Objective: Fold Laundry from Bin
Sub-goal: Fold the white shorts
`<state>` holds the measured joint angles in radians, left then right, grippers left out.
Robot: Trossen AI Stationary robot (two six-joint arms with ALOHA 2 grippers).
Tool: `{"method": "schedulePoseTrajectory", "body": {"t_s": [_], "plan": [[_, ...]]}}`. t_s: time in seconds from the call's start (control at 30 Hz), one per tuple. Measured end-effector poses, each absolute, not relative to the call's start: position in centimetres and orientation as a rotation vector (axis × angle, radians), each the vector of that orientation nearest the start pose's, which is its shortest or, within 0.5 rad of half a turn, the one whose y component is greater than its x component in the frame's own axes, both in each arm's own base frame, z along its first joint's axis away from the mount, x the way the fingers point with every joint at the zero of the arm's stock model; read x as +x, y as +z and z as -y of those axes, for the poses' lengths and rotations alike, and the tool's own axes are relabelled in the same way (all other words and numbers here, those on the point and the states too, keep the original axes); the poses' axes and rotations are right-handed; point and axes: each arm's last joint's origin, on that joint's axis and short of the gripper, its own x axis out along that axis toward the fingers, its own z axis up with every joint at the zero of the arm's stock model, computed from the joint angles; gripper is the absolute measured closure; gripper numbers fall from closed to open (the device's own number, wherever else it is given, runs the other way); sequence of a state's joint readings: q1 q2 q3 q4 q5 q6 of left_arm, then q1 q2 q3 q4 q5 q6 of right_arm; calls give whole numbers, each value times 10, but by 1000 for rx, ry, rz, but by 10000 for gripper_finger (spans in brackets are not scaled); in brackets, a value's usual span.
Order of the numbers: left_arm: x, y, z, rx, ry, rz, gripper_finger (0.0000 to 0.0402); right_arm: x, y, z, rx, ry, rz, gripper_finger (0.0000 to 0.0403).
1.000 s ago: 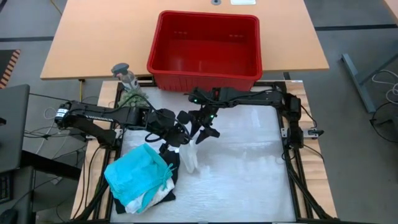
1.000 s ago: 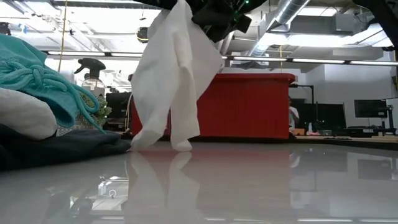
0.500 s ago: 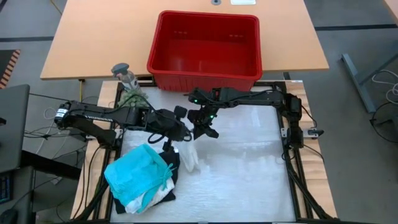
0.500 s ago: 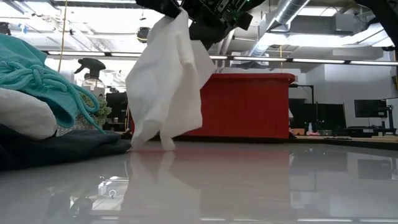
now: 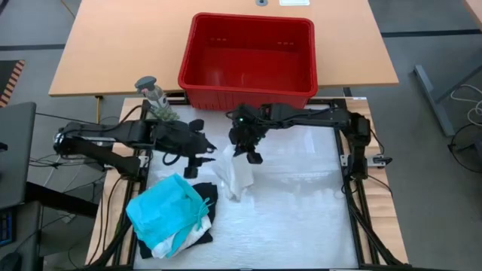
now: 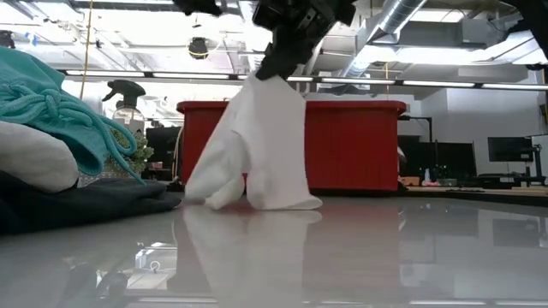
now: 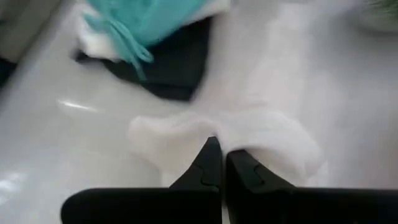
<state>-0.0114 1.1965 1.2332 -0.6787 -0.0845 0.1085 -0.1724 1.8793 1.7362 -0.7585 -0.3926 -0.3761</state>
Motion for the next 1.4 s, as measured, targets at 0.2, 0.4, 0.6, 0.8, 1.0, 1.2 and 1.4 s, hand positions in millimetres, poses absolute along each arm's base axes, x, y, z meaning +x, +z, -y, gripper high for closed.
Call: {"method": "schedulePoseTrajectory", "body": {"t_s": [0.2, 0.4, 0.6, 0.8, 1.0, 1.2, 1.4], "plan": [[254, 332, -32, 30, -12, -547, 200, 393, 330, 33, -422, 269, -911, 381], [253, 322, -75, 56, 28, -452, 197, 383, 351, -2, -764, 187, -1006, 381], [258, 314, -118, -120, -165, -338, 197, 379, 352, -34, -1093, 112, -1074, 381], [271, 289, -131, -284, -345, -380, 197, 378, 355, -43, -1124, -3, -1072, 381], [270, 276, -131, -389, -450, -438, 197, 374, 352, -32, -1028, -62, -1136, 381], [266, 273, -133, -467, -465, -471, 197, 373, 352, -11, -986, -206, -1190, 381], [269, 270, -129, -380, -380, -509, 197, 372, 356, 1, -988, -264, -1192, 381]]}}
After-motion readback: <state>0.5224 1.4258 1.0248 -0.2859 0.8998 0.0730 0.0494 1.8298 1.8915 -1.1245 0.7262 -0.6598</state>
